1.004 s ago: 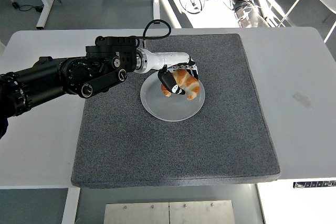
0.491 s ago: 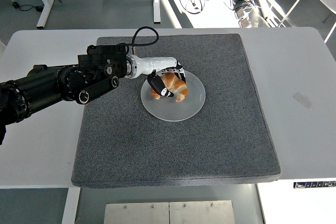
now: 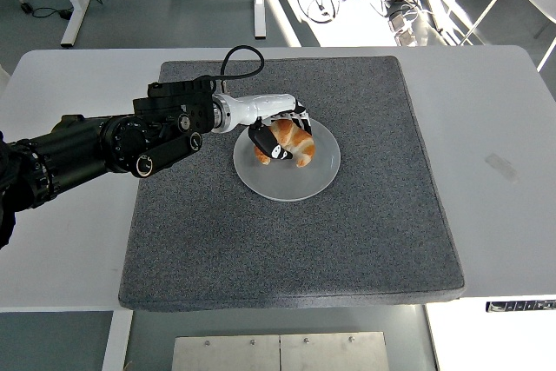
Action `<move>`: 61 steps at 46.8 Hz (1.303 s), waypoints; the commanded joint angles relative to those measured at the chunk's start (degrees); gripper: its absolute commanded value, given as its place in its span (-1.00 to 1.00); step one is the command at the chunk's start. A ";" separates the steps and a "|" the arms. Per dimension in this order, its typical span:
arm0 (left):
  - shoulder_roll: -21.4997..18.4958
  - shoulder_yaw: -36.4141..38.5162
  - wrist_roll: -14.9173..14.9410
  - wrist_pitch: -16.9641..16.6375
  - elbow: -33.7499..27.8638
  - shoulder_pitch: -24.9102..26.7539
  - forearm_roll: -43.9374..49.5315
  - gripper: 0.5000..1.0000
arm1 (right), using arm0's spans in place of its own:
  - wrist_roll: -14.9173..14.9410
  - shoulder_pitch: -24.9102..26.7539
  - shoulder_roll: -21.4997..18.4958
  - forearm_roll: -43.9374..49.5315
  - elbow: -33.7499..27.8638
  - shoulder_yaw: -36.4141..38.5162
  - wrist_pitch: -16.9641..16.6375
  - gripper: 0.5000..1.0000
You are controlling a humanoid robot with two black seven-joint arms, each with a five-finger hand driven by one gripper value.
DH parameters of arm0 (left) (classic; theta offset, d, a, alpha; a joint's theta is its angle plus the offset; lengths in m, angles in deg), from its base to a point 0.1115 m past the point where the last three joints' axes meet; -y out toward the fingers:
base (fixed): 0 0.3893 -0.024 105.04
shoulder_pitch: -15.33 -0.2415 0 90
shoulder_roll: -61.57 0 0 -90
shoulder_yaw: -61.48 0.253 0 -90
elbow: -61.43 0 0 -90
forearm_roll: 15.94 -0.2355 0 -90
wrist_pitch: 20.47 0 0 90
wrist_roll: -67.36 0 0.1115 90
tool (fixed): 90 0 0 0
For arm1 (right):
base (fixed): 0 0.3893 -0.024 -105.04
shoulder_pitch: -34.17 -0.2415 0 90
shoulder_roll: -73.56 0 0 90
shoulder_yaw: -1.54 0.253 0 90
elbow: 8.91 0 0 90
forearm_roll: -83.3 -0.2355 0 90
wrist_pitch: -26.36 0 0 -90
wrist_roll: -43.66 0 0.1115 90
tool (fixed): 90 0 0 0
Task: Place the bread on the plate
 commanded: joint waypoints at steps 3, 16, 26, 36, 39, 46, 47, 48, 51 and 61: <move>0.02 -0.43 0.00 -0.01 -0.21 -0.01 0.18 -0.08 | 0.00 0.00 0.00 0.00 0.00 0.00 0.01 1.00; -0.07 -0.17 0.36 0.08 -0.21 0.08 0.97 0.55 | 0.00 0.00 0.00 0.00 0.00 0.00 0.01 1.00; -0.86 -0.95 0.44 0.34 -1.00 0.96 1.85 0.91 | 0.00 0.00 0.00 0.00 0.00 0.00 0.01 1.00; -2.08 -5.00 0.36 0.43 -1.00 5.35 14.67 0.92 | 0.00 0.00 0.00 0.00 0.00 0.00 -0.08 1.00; -3.31 -5.88 0.27 0.61 -1.18 6.84 17.93 0.92 | 0.00 0.00 0.00 0.00 0.00 0.00 -0.08 1.00; -7.18 -7.63 0.27 1.75 -2.23 9.39 20.22 0.92 | 0.00 0.00 0.00 0.00 0.00 0.00 0.01 1.00; -7.62 -8.33 0.27 2.01 -2.23 9.83 20.48 0.92 | 0.00 0.00 0.00 0.00 0.00 0.00 0.01 1.00; -8.15 -9.12 0.27 2.27 -2.23 10.01 20.83 0.92 | 0.00 0.00 0.00 0.00 0.00 0.00 0.01 1.00; -10.34 -12.02 0.27 5.08 -2.15 10.01 22.68 0.92 | 0.00 0.00 0.00 0.00 0.00 0.00 0.01 1.00; -15.27 -18.09 0.27 11.94 -1.27 6.41 34.10 0.92 | 0.00 0.00 0.00 0.00 0.00 0.00 0.01 1.00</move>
